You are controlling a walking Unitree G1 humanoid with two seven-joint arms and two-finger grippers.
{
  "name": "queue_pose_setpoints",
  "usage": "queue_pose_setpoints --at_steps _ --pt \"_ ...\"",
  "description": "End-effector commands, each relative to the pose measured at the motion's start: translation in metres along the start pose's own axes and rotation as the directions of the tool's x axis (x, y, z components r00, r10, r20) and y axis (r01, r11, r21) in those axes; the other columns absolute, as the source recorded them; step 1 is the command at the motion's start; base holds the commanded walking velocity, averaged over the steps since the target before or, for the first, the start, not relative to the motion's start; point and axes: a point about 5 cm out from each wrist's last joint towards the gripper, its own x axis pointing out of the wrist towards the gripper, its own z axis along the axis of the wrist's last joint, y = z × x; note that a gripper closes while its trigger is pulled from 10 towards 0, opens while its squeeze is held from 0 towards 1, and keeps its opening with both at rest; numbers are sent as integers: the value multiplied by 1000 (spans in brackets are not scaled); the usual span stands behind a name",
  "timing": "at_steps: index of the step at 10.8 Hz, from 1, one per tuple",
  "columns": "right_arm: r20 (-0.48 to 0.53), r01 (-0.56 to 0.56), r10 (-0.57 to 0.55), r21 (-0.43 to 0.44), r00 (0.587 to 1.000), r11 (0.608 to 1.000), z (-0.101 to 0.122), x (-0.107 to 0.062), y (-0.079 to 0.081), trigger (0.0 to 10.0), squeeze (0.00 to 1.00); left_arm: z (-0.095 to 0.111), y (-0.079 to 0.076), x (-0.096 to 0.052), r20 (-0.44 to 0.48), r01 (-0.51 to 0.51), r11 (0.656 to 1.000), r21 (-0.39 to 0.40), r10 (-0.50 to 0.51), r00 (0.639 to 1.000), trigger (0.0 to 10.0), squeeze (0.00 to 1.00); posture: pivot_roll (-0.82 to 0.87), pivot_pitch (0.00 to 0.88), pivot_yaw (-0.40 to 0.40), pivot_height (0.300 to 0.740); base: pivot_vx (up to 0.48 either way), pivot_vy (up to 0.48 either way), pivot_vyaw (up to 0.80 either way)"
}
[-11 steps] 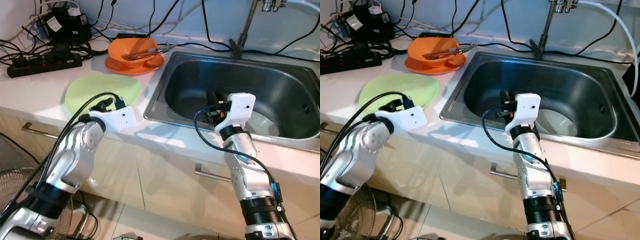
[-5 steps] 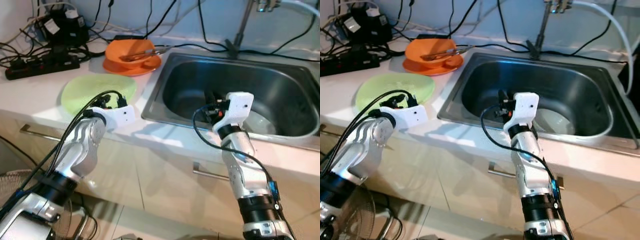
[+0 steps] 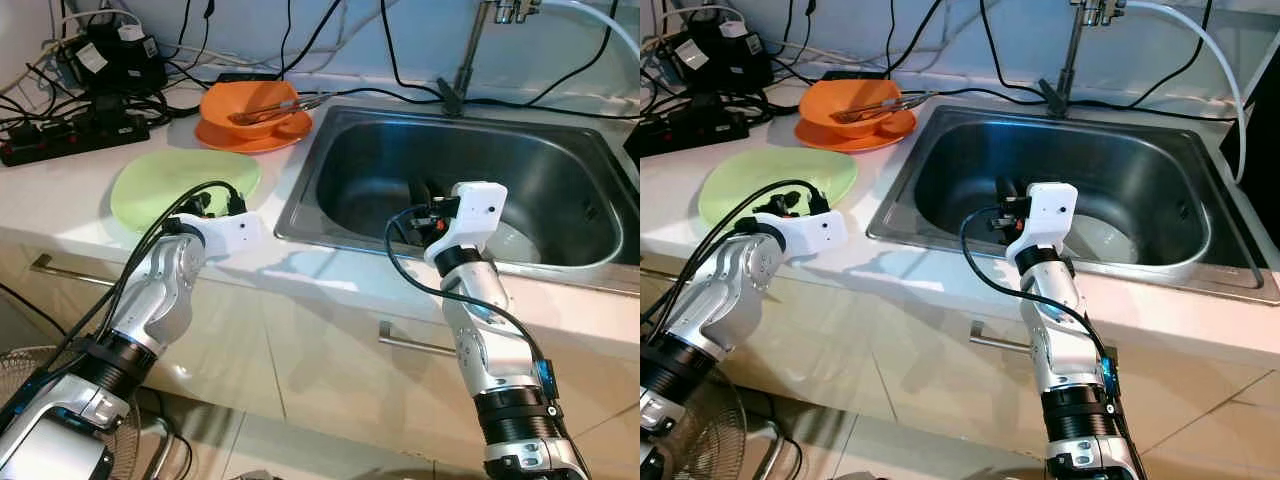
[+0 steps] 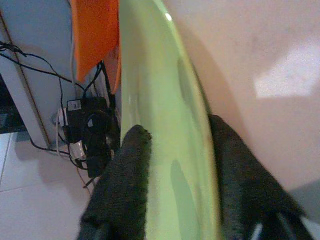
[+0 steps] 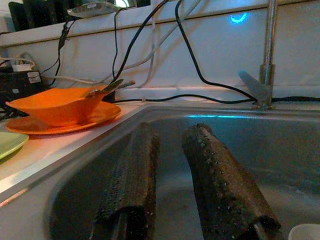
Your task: Kitchen organization
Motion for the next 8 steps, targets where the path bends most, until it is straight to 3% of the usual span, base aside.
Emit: queue_pose_setpoints --at_steps 1,8 --pt "-10 7 -7 12 1000 1000 -2 1 0 10000 0 -3 -8 3 -20 41 999 -1 -41 999 0 0 98 10 39 740 0 0 0" --pt "-11 12 -12 9 1000 1000 -2 2 -2 10000 0 1 -6 -3 2 6 1000 -8 -6 1000 0 0 100 14 36 740 0 0 0"
